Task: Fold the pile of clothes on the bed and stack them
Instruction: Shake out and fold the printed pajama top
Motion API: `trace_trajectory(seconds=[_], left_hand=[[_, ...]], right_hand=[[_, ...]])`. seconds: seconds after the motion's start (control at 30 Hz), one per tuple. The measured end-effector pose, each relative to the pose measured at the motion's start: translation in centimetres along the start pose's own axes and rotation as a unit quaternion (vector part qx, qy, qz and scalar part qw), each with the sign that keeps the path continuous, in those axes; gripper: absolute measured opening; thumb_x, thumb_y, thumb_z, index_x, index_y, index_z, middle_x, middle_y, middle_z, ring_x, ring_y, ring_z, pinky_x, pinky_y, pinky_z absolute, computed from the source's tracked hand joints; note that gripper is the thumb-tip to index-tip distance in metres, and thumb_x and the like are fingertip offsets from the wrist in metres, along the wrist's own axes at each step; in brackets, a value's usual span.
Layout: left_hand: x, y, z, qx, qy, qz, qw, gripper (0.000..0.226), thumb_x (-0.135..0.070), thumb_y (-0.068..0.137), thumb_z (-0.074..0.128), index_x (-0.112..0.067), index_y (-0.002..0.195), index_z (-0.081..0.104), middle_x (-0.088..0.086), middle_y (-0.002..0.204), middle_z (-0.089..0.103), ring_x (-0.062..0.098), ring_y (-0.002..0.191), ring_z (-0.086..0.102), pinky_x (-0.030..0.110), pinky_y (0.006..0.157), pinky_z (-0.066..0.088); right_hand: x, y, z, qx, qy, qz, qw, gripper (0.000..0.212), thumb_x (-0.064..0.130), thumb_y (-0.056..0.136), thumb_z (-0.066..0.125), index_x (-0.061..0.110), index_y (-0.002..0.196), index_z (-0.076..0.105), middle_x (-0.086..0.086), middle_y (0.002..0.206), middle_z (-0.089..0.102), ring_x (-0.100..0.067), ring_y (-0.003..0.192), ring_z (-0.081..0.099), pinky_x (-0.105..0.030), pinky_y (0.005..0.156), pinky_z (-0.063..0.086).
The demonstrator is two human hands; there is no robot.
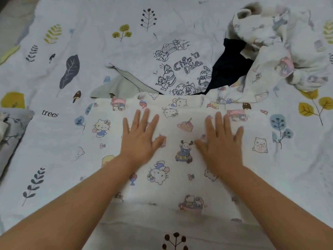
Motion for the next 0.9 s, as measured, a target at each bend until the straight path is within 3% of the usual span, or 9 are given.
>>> trace_trajectory(seconds=[0.1, 0.2, 0.3, 0.4, 0.5, 0.57, 0.67, 0.77, 0.9], left_hand=[[3.1, 0.9, 1.9, 0.041, 0.047, -0.041, 0.997, 0.076, -0.067, 0.076, -0.012, -0.035, 0.145, -0.014, -0.011, 0.155, -0.016, 0.026, 0.143, -0.017, 0.06, 0.11, -0.005], [3.7, 1.3, 2.6, 0.05, 0.041, -0.045, 0.997, 0.076, -0.067, 0.074, -0.012, -0.037, 0.144, -0.016, -0.018, 0.151, -0.022, 0.026, 0.143, -0.017, 0.061, 0.11, -0.004], [3.5, 1.8, 2.7, 0.065, 0.041, -0.055, 0.996, 0.069, -0.065, 0.085, 0.0, -0.036, 0.145, -0.015, -0.016, 0.152, -0.022, 0.026, 0.143, -0.018, 0.062, 0.111, -0.003], [2.6, 1.1, 1.7, 0.078, 0.059, -0.081, 0.992, 0.067, -0.061, 0.089, 0.005, -0.033, 0.146, -0.017, -0.009, 0.155, -0.022, 0.031, 0.142, -0.021, 0.061, 0.112, -0.006], [-0.7, -1.8, -0.3, 0.009, -0.024, -0.061, 0.998, 0.075, -0.069, 0.084, -0.003, -0.03, 0.148, -0.009, 0.0, 0.154, -0.02, 0.036, 0.141, -0.018, 0.055, 0.108, -0.013], [-3.0, -4.4, -0.1, -0.022, -0.034, -0.006, 0.999, 0.074, -0.07, 0.086, -0.001, -0.029, 0.148, 0.002, 0.002, 0.155, -0.005, 0.039, 0.143, -0.005, 0.056, 0.108, -0.007], [-3.0, -6.4, 2.9, 0.006, 0.0, 0.026, 1.0, 0.067, -0.067, 0.091, 0.008, -0.032, 0.149, 0.011, 0.003, 0.155, 0.015, 0.04, 0.141, 0.013, 0.057, 0.108, 0.002], [-1.6, -6.5, 4.8, 0.015, 0.026, 0.026, 0.999, 0.066, -0.065, 0.092, 0.009, -0.032, 0.149, 0.004, 0.002, 0.155, 0.019, 0.038, 0.139, 0.015, 0.057, 0.106, 0.007], [-1.7, -6.1, 4.9, 0.027, 0.04, 0.019, 0.999, 0.066, -0.064, 0.092, 0.007, -0.03, 0.149, 0.006, 0.002, 0.154, 0.018, 0.041, 0.139, 0.017, 0.058, 0.108, 0.006]], right_hand=[[-2.4, 1.6, 2.0, 0.029, -0.032, 0.011, 0.999, 0.075, 0.075, 0.077, -0.009, 0.037, 0.138, -0.027, -0.001, 0.156, -0.021, -0.021, 0.142, -0.023, -0.057, 0.111, -0.012], [-3.2, 2.6, 2.7, 0.041, -0.033, 0.009, 0.999, 0.073, 0.078, 0.075, -0.009, 0.04, 0.135, -0.029, 0.002, 0.156, -0.021, -0.02, 0.143, -0.021, -0.057, 0.11, -0.012], [-3.1, 3.0, 3.1, 0.039, -0.039, 0.006, 0.998, 0.075, 0.077, 0.073, -0.012, 0.041, 0.136, -0.028, 0.002, 0.156, -0.019, -0.02, 0.144, -0.019, -0.056, 0.111, -0.011], [-2.5, 2.2, 2.0, 0.042, -0.022, 0.013, 0.999, 0.077, 0.075, 0.081, -0.001, 0.035, 0.146, -0.014, -0.004, 0.158, -0.014, -0.023, 0.144, -0.016, -0.058, 0.113, -0.006], [-0.3, -1.2, -0.1, -0.088, 0.028, 0.014, 0.996, 0.073, 0.062, 0.09, 0.019, 0.019, 0.149, 0.019, -0.018, 0.156, 0.012, -0.036, 0.144, 0.007, -0.063, 0.109, 0.008], [1.8, -4.7, 0.6, -0.124, 0.047, -0.013, 0.991, 0.071, 0.06, 0.09, 0.022, 0.018, 0.146, 0.026, -0.019, 0.153, 0.021, -0.037, 0.141, 0.014, -0.06, 0.108, 0.007], [3.2, -7.7, 3.7, -0.06, 0.041, -0.048, 0.996, 0.066, 0.059, 0.094, 0.009, 0.022, 0.147, 0.023, -0.013, 0.154, 0.022, -0.034, 0.141, 0.015, -0.061, 0.108, 0.006], [2.7, -7.6, 5.8, -0.005, 0.014, -0.033, 0.999, 0.065, 0.058, 0.094, 0.005, 0.025, 0.147, 0.023, -0.01, 0.154, 0.023, -0.033, 0.141, 0.018, -0.062, 0.108, 0.009], [2.9, -6.9, 5.7, -0.002, 0.032, -0.04, 0.999, 0.063, 0.055, 0.095, 0.011, 0.022, 0.145, 0.029, -0.012, 0.15, 0.032, -0.033, 0.138, 0.022, -0.059, 0.109, 0.012]])
Point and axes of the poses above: each hand's wrist, its own y-axis towards the middle knuckle, its own z-axis out of the palm, x = y × z, the point moved 5 cm from there along y, towards the middle knuckle
